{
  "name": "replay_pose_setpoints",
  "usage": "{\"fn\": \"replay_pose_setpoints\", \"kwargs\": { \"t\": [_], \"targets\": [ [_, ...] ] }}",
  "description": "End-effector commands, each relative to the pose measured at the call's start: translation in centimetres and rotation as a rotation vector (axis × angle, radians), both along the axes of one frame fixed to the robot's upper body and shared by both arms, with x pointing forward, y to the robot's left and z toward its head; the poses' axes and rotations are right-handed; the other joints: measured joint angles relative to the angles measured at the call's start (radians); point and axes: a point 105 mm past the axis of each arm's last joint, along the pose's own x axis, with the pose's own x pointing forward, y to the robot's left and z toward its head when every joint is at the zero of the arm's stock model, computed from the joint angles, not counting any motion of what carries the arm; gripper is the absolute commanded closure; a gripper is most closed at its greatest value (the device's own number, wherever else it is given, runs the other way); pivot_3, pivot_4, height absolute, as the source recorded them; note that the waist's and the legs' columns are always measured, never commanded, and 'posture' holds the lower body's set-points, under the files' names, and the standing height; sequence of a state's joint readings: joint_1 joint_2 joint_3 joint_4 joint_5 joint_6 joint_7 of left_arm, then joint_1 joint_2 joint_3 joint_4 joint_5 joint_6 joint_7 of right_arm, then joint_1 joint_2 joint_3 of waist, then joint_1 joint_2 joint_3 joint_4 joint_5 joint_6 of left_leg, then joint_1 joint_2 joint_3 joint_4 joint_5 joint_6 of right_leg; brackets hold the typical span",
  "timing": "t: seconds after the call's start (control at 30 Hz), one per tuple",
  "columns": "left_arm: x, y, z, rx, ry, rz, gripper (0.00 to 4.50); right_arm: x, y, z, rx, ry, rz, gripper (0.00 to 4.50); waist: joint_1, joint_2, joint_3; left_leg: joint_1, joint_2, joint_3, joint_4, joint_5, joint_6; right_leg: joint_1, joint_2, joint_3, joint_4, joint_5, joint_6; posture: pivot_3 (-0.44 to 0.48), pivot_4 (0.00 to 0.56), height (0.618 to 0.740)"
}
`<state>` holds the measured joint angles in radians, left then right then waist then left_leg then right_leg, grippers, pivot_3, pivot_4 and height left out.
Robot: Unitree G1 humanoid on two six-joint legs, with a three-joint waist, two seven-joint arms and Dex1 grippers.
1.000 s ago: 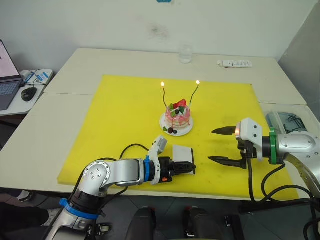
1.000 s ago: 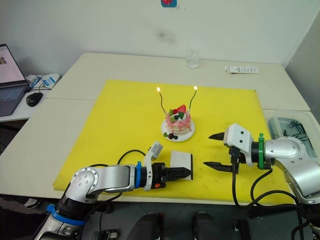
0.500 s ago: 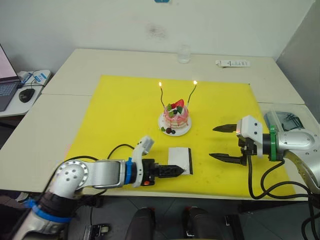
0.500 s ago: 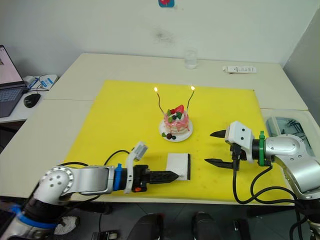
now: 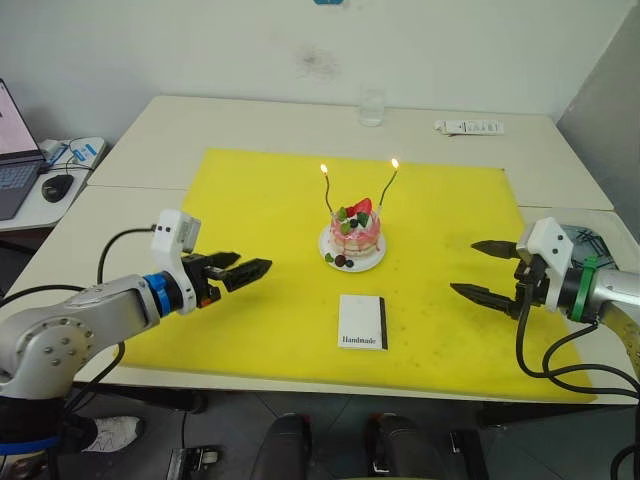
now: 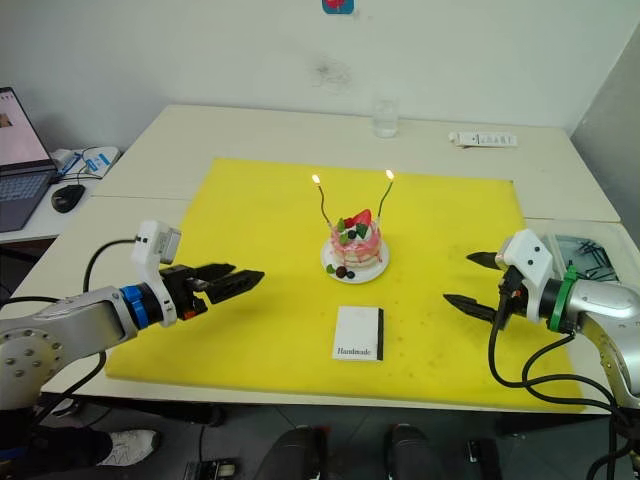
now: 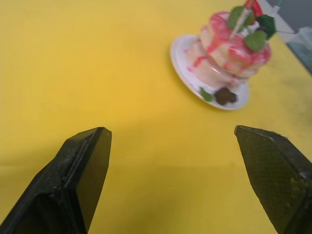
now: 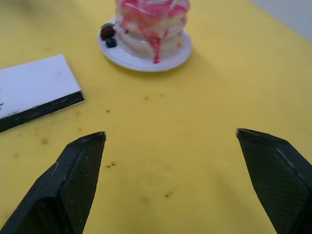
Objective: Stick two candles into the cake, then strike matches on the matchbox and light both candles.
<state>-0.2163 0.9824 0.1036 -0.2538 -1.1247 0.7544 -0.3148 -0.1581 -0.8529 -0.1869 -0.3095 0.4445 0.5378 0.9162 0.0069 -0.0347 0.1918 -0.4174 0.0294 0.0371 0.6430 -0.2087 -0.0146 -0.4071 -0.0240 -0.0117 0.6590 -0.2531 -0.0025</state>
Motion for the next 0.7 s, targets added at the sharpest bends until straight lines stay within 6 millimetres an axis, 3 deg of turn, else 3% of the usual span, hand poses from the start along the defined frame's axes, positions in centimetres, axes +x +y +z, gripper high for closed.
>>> {"fn": "replay_pose_setpoints", "kwargs": {
  "t": [0.03, 0.17, 0.37, 0.5, 0.7],
  "targets": [
    [1.8, 0.7, 1.5, 0.113, -0.183, 0.002, 0.03, -0.5, -0.4, 0.6, 0.027, -0.037, -0.056, 0.00, 0.002, 0.000, 0.000, 0.000, 0.000, 0.000, 0.000, 0.000, 0.000, 0.000, 0.000, 0.000, -0.001, 0.000, 0.000, 0.000, 0.150, 0.740],
    [4.2, 3.0, 0.8, 0.273, -0.311, 0.105, 0.03, -2.0, -0.4, -0.6, 0.051, -0.022, -0.116, 0.00, 0.015, 0.000, 0.000, -0.002, 0.000, 0.000, -0.002, -0.001, 0.000, -0.001, 0.000, 0.000, -0.001, 0.002, 0.005, 0.000, 0.150, 0.740],
    [6.4, 5.5, -0.7, 0.294, -0.355, 0.254, 0.03, -4.4, -1.9, -1.8, 0.086, -0.016, -0.270, 0.00, 0.017, 0.000, 0.000, -0.002, 0.001, 0.000, -0.003, -0.001, 0.000, -0.003, 0.001, -0.001, 0.000, 0.002, 0.006, 0.000, 0.150, 0.740],
    [7.2, 4.6, -0.5, 0.250, -0.380, 0.248, 0.03, -5.5, -2.8, -2.7, 0.107, 0.000, -0.346, 0.00, 0.016, -0.001, 0.000, -0.003, 0.001, 0.000, -0.001, -0.001, 0.000, -0.002, 0.000, -0.001, 0.000, 0.004, 0.010, 0.000, 0.150, 0.740],
    [8.1, 3.5, -0.1, 0.227, -0.410, 0.258, 0.03, -6.0, -2.7, -3.4, 0.113, 0.002, -0.357, 0.00, 0.013, -0.001, 0.000, -0.002, 0.001, 0.001, 0.002, -0.001, 0.000, -0.001, 0.000, 0.000, 0.000, 0.006, 0.011, 0.000, 0.150, 0.740]
  ]
}}
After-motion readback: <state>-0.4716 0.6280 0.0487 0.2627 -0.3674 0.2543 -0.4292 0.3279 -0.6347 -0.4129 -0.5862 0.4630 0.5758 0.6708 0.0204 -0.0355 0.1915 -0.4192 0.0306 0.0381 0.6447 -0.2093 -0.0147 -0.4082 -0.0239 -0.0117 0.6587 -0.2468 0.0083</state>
